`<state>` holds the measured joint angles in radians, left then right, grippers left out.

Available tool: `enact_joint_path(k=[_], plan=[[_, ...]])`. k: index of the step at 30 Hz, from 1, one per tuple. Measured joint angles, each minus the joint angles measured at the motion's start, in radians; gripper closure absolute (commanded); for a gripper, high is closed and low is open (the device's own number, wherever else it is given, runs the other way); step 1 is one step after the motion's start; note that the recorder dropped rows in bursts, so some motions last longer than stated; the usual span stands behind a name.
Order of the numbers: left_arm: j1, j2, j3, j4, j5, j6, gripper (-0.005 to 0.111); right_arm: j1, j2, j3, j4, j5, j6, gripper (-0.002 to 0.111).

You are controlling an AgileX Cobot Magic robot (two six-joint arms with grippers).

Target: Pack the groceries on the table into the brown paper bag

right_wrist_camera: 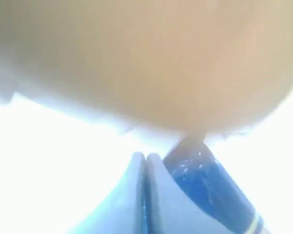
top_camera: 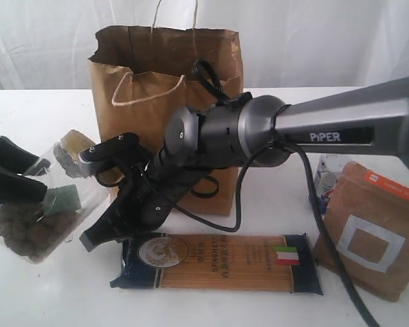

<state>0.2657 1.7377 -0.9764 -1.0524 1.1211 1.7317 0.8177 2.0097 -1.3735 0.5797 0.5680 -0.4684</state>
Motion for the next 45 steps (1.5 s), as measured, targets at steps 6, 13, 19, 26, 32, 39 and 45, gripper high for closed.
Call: enact_joint_path(k=[6, 13, 19, 26, 32, 39, 45], plan=[[0.036, -0.001, 0.0, -0.016, 0.0, 0.0, 0.107, 0.0, -0.042, 0.0, -0.004, 0.004, 0.006, 0.108], [0.036, -0.001, 0.0, -0.016, 0.0, 0.0, 0.107, 0.0, -0.079, 0.0, -0.011, 0.05, 0.017, 0.108], [0.036, -0.004, 0.0, -0.006, 0.0, -0.028, 0.107, 0.0, -0.177, 0.0, -0.022, 0.167, 0.024, 0.108], [0.036, -0.057, 0.0, 0.044, 0.0, -0.08, 0.107, 0.0, -0.295, 0.0, -0.025, 0.228, 0.024, 0.108], [0.036, -0.108, 0.0, 0.057, 0.002, -0.082, 0.107, 0.0, -0.405, 0.0, -0.078, 0.224, 0.024, 0.108], [0.036, -0.206, 0.0, 0.122, 0.004, -0.12, 0.107, 0.0, -0.532, 0.0, -0.206, 0.352, 0.024, 0.108], [0.036, -0.38, -0.107, 0.138, 0.004, -0.164, 0.107, 0.0, -0.646, 0.0, -0.41, 0.453, 0.138, 0.108]])
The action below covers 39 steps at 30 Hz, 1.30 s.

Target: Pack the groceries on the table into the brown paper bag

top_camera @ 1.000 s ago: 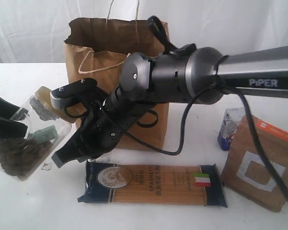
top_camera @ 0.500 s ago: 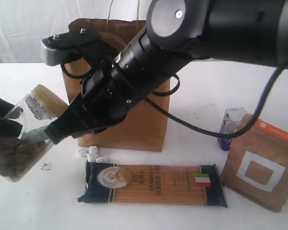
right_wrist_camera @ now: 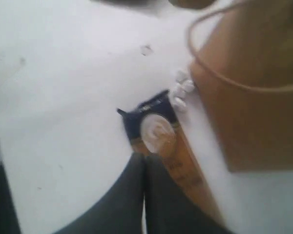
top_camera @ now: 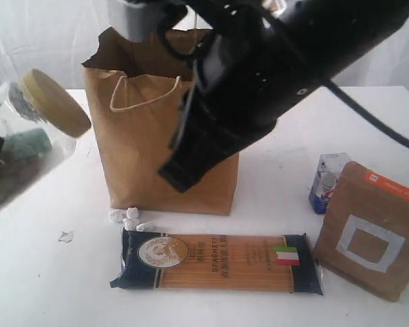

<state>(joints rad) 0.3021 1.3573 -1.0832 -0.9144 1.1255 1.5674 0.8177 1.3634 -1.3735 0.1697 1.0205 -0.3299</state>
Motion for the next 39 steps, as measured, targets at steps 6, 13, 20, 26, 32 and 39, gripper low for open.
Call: enact_joint_path(k=[6, 13, 20, 26, 32, 39], plan=[[0.047, -0.072, -0.227, -0.111, 0.002, -0.077, 0.107, 0.0, -0.026, 0.0, -0.654, 0.192, 0.272, 0.108], [0.036, -0.004, -0.275, -0.707, 0.002, 0.075, 0.107, -0.04, -0.026, 0.0, -0.697, 0.199, 0.302, 0.108], [-0.063, 0.093, -0.258, -0.774, 0.002, 0.158, 0.107, -0.044, -0.026, 0.0, -0.684, 0.2, 0.324, 0.108], [-0.198, 0.198, -0.256, -0.773, 0.0, 0.228, 0.107, -0.044, -0.026, 0.0, -0.633, 0.2, 0.33, 0.108], [-0.326, 0.268, -0.256, -0.773, 0.0, 0.3, 0.107, -0.044, -0.026, 0.0, -0.602, 0.2, 0.364, 0.108], [-0.389, 0.303, -0.305, -0.773, -0.018, 0.356, 0.107, -0.044, -0.026, 0.0, -0.561, 0.2, 0.39, 0.108]])
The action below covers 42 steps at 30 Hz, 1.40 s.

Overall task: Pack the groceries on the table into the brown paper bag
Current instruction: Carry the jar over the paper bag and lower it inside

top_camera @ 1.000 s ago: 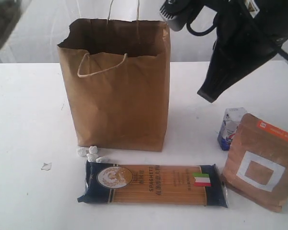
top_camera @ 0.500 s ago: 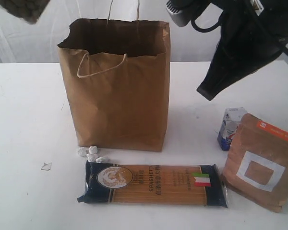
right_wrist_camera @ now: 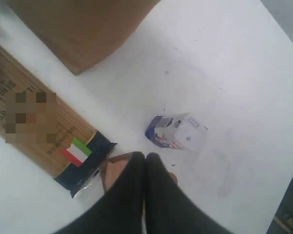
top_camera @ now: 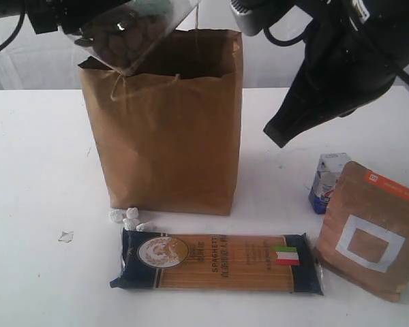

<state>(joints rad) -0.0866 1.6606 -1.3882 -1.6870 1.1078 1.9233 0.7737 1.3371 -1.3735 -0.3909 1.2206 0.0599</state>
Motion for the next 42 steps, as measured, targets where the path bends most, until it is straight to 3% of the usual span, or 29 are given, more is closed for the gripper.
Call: enact_joint_path(k=[8, 19, 29, 36, 39, 42], plan=[[-0.004, 0.055, -0.115, -0.01, 0.007, 0.031, 0.107, 0.0, 0.0, 0.0, 0.051, 0.0, 0.001, 0.108], [-0.006, 0.199, -0.123, -0.006, 0.018, 0.033, 0.107, 0.0, 0.0, 0.0, 0.06, 0.0, 0.02, 0.108], [-0.006, 0.212, -0.141, 0.17, 0.018, 0.033, 0.107, 0.0, 0.0, 0.0, 0.068, 0.0, 0.024, 0.108], [-0.006, 0.212, -0.144, 0.184, 0.012, 0.033, 0.107, 0.0, 0.0, 0.0, 0.074, 0.0, 0.026, 0.108], [-0.006, 0.212, -0.144, 0.184, -0.013, 0.033, 0.1, 0.0, 0.0, 0.0, 0.076, 0.0, 0.026, 0.108], [-0.006, 0.212, -0.144, 0.184, -0.019, 0.027, 0.081, 0.0, 0.0, 0.0, 0.081, 0.0, 0.026, 0.108]])
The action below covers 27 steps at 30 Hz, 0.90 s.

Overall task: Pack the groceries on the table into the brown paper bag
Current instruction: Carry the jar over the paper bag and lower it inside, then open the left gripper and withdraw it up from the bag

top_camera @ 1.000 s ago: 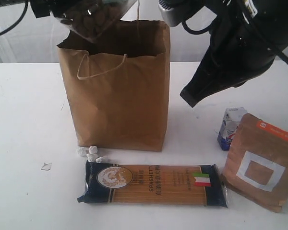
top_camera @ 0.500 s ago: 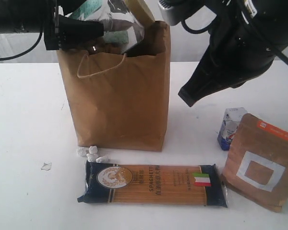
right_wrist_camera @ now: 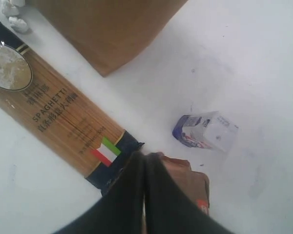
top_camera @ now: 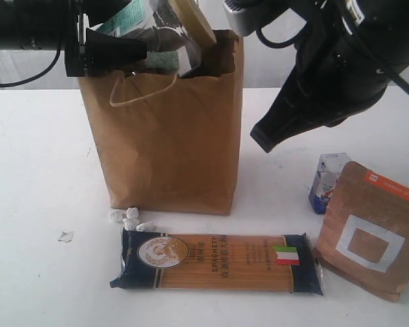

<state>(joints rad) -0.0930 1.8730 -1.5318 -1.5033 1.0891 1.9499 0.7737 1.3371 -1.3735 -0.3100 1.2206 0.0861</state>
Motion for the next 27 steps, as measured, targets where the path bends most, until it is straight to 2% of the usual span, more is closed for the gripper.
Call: enact_joint_path(k=[4, 7, 10, 24, 27], plan=[[0.0, 0.0, 0.0, 0.004, 0.0, -0.012, 0.051, 0.0, 0.0, 0.0, 0.0, -0.002, 0.0, 0.108], [0.0, 0.0, 0.0, 0.01, 0.002, -0.018, 0.037, 0.0, 0.0, 0.0, 0.0, -0.004, 0.002, 0.108], [0.0, 0.0, 0.0, 0.011, 0.009, -0.02, 0.034, 0.0, 0.0, 0.0, 0.002, -0.004, 0.002, 0.108], [0.0, 0.0, 0.0, 0.034, 0.017, -0.034, 0.034, 0.0, 0.0, 0.0, 0.006, -0.004, 0.002, 0.108], [0.0, 0.0, 0.0, 0.034, 0.013, -0.034, 0.027, 0.0, 0.0, 0.0, 0.007, -0.004, 0.002, 0.108]])
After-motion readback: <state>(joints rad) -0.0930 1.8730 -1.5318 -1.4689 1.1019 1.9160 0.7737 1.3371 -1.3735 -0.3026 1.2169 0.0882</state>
